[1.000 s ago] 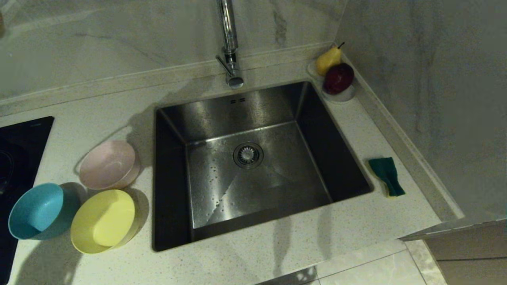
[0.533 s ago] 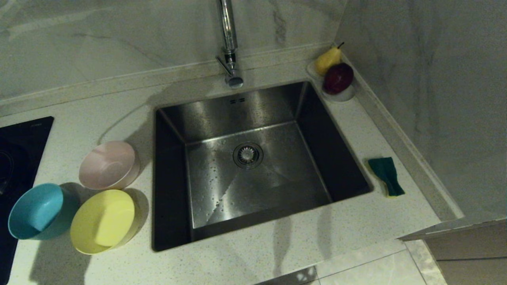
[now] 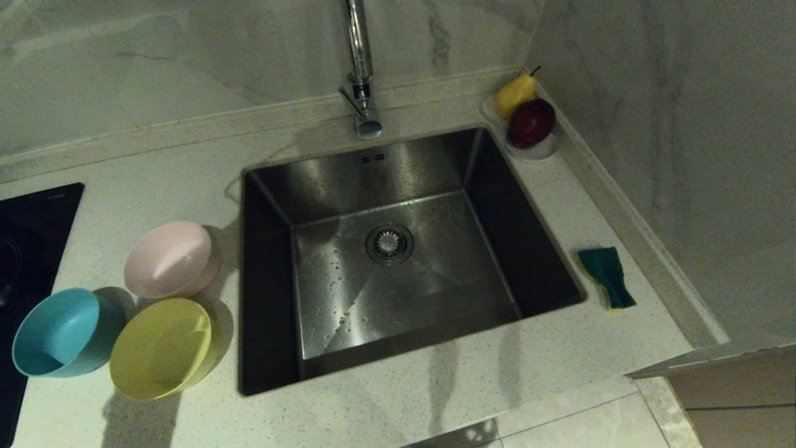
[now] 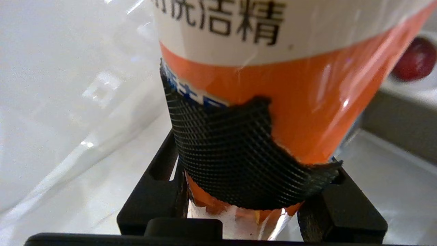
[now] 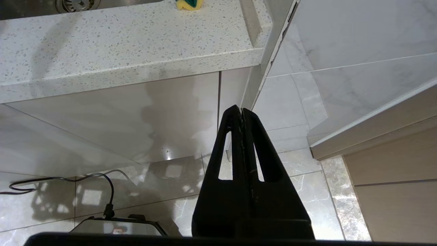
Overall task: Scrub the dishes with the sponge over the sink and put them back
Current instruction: Squeeze it onto the sponge
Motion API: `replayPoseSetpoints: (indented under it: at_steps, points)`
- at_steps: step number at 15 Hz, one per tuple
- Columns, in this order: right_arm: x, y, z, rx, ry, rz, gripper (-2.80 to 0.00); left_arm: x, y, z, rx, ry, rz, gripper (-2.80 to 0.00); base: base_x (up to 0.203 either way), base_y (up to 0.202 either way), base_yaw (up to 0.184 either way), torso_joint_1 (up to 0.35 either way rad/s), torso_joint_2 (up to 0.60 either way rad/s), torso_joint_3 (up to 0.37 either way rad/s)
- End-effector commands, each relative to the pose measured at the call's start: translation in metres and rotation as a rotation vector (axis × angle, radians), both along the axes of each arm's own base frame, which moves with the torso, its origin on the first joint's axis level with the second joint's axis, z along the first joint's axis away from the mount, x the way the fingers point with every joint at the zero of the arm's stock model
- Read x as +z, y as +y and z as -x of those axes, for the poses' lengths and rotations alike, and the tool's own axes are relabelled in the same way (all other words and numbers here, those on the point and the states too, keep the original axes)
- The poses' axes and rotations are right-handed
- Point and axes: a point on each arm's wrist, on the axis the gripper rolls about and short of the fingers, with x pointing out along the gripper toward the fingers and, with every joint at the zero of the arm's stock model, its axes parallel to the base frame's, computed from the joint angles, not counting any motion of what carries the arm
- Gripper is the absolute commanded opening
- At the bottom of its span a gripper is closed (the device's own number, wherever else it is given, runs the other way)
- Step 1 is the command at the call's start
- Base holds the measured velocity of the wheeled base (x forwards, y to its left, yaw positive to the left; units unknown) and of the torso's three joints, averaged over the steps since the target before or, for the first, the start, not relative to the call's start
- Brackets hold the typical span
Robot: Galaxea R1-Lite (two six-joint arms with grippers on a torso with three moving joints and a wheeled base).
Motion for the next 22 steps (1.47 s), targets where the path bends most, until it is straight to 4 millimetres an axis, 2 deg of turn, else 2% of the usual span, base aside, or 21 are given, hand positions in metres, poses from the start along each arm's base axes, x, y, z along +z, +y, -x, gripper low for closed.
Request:
replayPoseSetpoints:
  at_steps: [1,7,9,14,17,22]
  points:
    - [0.0,0.0,0.0,0.0,-0.001,0.0,-2.8,-0.014,-0.035,-0.024,0.0,-0.022,-0.017,-2.8,0.0,0.0,0.0,0.0,0.0,0.0]
    - [0.0,0.0,0.0,0.0,0.0,0.0,-2.8,-0.016,-0.057,-0.015,-0.03,-0.046,-0.034,-2.8,0.0,0.0,0.0,0.0,0.0,0.0]
    - [0.0,0.0,0.0,0.001,0.001,0.0,-2.8,-0.02,-0.077,-0.005,-0.055,-0.039,-0.03,-2.8,0.0,0.0,0.0,0.0,0.0,0.0]
    - [0.0,0.0,0.0,0.0,-0.001,0.0,-2.8,-0.038,-0.123,0.001,-0.088,-0.029,-0.024,-2.8,0.0,0.0,0.0,0.0,0.0,0.0]
    - [0.0,0.0,0.0,0.0,-0.001,0.0,-2.8,-0.045,-0.133,0.001,-0.08,-0.015,-0.031,-2.8,0.0,0.0,0.0,0.0,0.0,0.0]
    - [0.0,0.0,0.0,0.0,-0.001,0.0,-2.8,-0.084,-0.166,-0.016,0.01,0.072,-0.13,-2.8,0.0,0.0,0.0,0.0,0.0,0.0]
